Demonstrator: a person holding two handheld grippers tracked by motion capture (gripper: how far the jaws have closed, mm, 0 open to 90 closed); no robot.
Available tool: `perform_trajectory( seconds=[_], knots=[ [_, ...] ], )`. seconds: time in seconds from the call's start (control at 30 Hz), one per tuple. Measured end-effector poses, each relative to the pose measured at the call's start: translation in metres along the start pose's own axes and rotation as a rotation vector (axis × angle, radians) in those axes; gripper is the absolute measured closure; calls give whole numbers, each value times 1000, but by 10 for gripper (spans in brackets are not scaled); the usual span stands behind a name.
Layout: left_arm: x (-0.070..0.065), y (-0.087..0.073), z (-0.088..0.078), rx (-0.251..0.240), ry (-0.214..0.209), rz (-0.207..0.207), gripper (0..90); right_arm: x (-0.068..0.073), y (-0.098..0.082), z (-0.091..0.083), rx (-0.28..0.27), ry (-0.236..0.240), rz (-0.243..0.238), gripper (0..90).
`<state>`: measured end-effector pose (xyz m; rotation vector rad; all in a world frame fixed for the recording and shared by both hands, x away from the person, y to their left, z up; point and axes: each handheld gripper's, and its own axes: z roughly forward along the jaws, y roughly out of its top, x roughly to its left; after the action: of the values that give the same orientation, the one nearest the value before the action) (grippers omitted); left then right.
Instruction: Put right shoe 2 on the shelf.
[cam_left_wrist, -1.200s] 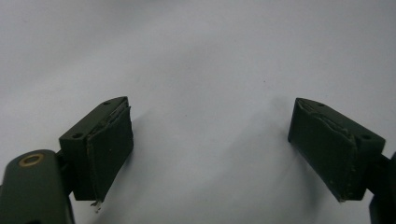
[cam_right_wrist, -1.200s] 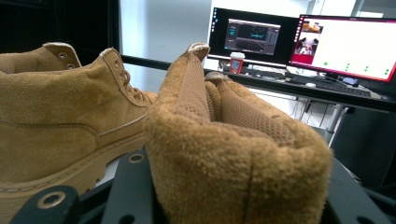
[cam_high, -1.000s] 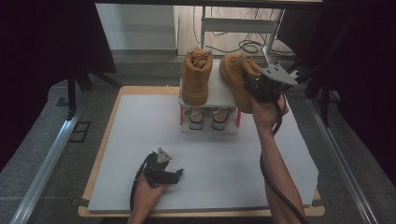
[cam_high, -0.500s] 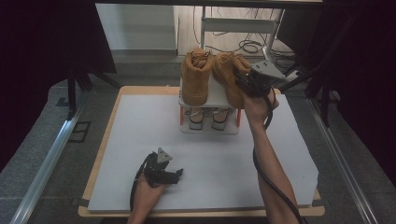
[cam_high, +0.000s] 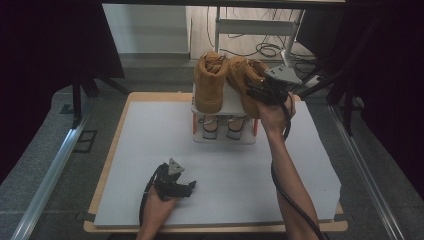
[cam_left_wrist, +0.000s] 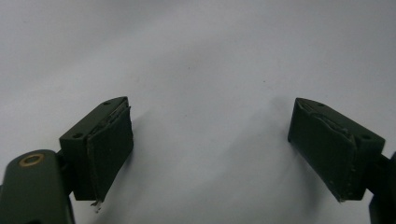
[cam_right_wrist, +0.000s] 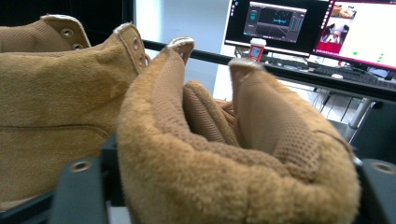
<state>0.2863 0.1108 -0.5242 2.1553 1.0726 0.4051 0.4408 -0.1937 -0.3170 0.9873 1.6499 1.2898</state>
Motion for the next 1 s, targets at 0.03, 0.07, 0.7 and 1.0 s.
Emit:
perform_trajectory(
  seconds=[0.03,0.07,0.7,1.0],
  knots=[
    [0,0,0,0,0,0,140,0,0,1,3,-7,-2,208],
    [0,0,0,0,0,0,141,1,0,2,6,-7,-7,177],
    [0,0,0,0,0,0,141,-4,-11,-23,45,38,33,125],
    [0,0,0,-1,0,0,141,-4,-19,-39,71,68,45,143]
  ],
)
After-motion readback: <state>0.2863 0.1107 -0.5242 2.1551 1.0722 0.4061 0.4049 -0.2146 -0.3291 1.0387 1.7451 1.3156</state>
